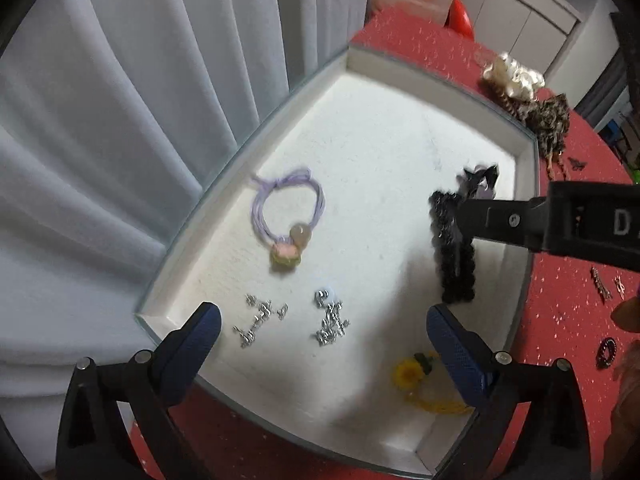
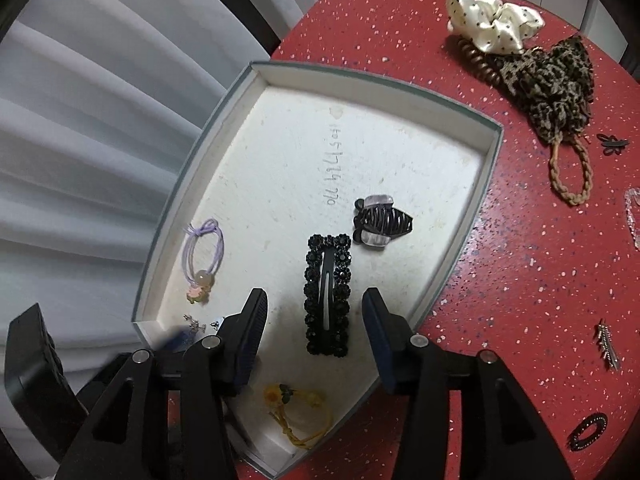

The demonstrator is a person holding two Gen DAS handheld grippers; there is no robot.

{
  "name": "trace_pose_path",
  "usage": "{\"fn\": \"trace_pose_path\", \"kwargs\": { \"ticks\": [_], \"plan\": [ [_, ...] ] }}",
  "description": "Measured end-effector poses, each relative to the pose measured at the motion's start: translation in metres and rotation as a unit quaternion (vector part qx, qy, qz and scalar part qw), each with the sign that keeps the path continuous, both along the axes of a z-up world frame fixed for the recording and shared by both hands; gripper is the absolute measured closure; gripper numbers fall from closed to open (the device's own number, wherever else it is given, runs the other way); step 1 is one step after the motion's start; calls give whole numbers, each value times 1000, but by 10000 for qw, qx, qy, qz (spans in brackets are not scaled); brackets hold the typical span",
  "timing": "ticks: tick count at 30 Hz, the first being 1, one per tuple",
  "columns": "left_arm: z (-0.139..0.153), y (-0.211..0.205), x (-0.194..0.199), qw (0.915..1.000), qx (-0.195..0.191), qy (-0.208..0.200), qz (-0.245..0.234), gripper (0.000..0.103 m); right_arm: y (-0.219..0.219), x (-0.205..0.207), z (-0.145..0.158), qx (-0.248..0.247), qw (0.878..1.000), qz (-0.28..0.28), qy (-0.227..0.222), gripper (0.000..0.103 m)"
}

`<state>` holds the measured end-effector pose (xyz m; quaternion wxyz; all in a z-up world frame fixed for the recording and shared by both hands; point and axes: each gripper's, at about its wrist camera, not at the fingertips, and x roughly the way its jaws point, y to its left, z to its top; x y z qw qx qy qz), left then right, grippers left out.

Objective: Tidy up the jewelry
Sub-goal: 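Lower both items into the tray and open both tools to release, then withdraw both tools from the tray back over the table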

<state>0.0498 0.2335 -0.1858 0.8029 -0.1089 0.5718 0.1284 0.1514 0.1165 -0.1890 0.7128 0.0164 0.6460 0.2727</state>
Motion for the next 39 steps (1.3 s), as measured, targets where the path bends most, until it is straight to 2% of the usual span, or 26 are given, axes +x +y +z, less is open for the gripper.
{"fn": "trace_pose_path", "kwargs": {
  "ticks": [8,12,18,23,24,35,39],
  "plan": [
    [8,-10,5,9999,68,73,-126,0,-20,-1,19,132,9997,-177,-114,50],
    [13,-8,8,9997,141,102,-157,0,-30,-5,31,190,9994,-260,-151,33],
    [19,-4,-1,9996,178,173,-107,0,-38,-13,34,261,9990,-347,-126,22],
    [25,-7,-4,9996,179,201,-128,0,-53,-21,39,286,9982,-512,-115,20],
    [26,-8,-5,9995,177,208,-139,0,-55,-22,38,285,9981,-537,-105,17],
    [37,-15,-11,9988,315,239,-285,0,-84,-46,47,293,9973,-636,-217,17],
    [35,-16,-14,9982,350,376,-311,0,-95,-56,48,244,9968,-723,-249,17]
  ]
}}
